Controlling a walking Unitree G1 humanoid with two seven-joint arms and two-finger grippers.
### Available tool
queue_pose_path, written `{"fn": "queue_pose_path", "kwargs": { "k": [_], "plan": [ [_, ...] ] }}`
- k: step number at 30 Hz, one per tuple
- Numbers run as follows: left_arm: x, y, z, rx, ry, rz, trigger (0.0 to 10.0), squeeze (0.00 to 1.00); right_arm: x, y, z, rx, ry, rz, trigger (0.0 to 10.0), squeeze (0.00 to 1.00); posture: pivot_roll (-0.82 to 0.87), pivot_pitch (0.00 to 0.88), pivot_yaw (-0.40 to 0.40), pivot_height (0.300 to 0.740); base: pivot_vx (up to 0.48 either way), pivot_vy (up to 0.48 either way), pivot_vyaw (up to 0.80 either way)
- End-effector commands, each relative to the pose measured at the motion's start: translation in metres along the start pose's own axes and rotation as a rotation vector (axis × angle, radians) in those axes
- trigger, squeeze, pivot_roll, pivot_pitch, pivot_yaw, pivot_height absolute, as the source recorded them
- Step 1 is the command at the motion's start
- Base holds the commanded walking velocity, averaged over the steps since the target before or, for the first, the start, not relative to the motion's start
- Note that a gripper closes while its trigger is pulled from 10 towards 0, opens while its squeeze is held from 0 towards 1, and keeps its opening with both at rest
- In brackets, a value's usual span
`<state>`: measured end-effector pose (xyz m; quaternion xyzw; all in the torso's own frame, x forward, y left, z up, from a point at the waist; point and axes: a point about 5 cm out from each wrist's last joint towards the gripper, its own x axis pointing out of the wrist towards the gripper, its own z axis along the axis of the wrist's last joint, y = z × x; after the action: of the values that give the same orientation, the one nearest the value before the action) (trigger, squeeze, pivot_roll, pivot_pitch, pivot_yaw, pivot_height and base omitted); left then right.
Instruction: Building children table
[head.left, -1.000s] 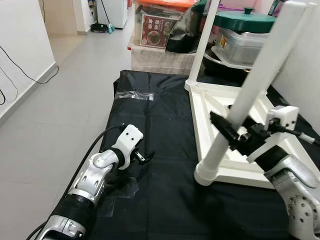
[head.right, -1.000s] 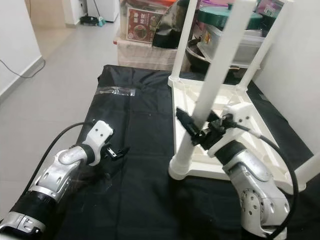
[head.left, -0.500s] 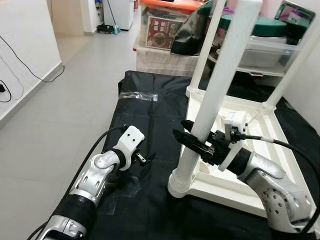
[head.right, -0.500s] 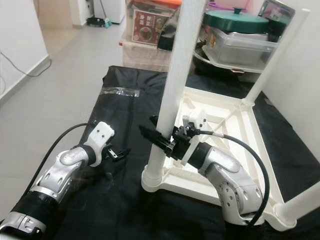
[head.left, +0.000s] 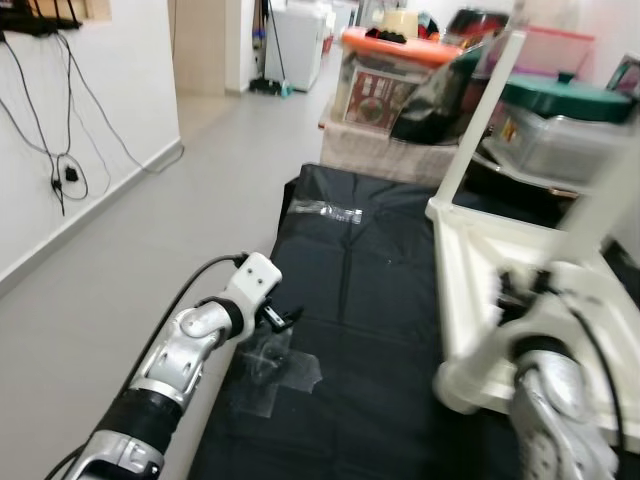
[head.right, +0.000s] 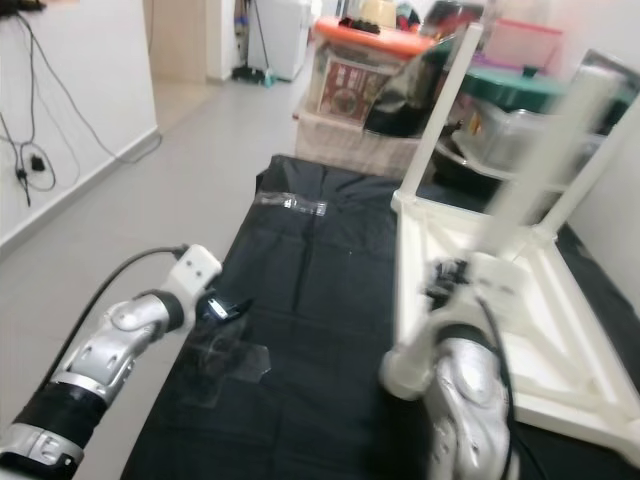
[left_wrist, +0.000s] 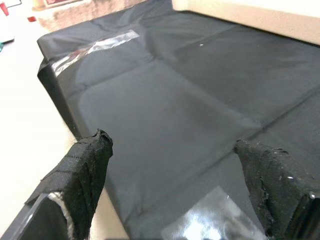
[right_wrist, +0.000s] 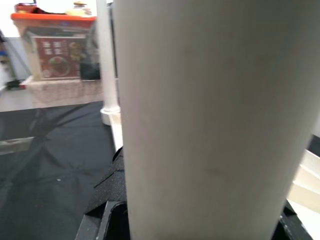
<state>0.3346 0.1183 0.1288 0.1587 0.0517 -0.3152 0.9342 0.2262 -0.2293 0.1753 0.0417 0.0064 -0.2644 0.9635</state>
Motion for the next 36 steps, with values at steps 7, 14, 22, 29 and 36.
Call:
{"fn": "queue_pose_path", "kwargs": {
  "k": [7, 14, 22, 29, 36],
  "plan": [
    [0.007, -0.007, 0.0, 0.004, 0.002, -0.038, 10.0, 0.0, -0.014, 0.024, 0.004, 0.046, 0.005, 0.194, 10.0, 1.0, 0.09, 0.0, -0.093, 0.74, 0.0, 0.0, 0.0],
    [0.007, -0.007, -0.001, 0.002, 0.003, -0.039, 10.0, 0.0, -0.013, 0.041, 0.046, 0.224, -0.17, 0.684, 10.0, 0.0, 0.1, 0.0, -0.095, 0.74, 0.0, 0.0, 0.0],
    [0.009, -0.007, 0.003, 0.009, -0.008, -0.034, 10.0, 0.0, -0.015, 0.034, 0.034, 0.19, -0.087, 1.093, 10.0, 0.0, 0.12, 0.0, -0.115, 0.74, 0.0, 0.0, 0.0],
    [0.008, -0.01, 0.003, 0.013, -0.01, -0.033, 10.0, 0.0, -0.004, 0.055, 0.009, 0.158, 0.032, 1.159, 0.0, 0.0, 0.15, 0.0, -0.127, 0.74, 0.0, 0.0, 0.0],
    [0.003, -0.009, 0.0, 0.01, -0.003, -0.025, 10.0, 0.0, 0.031, 0.034, -0.013, 0.087, 0.122, 0.455, 0.0, 0.0, 0.13, 0.0, -0.121, 0.74, 0.0, 0.0, 0.0]
  ]
}}
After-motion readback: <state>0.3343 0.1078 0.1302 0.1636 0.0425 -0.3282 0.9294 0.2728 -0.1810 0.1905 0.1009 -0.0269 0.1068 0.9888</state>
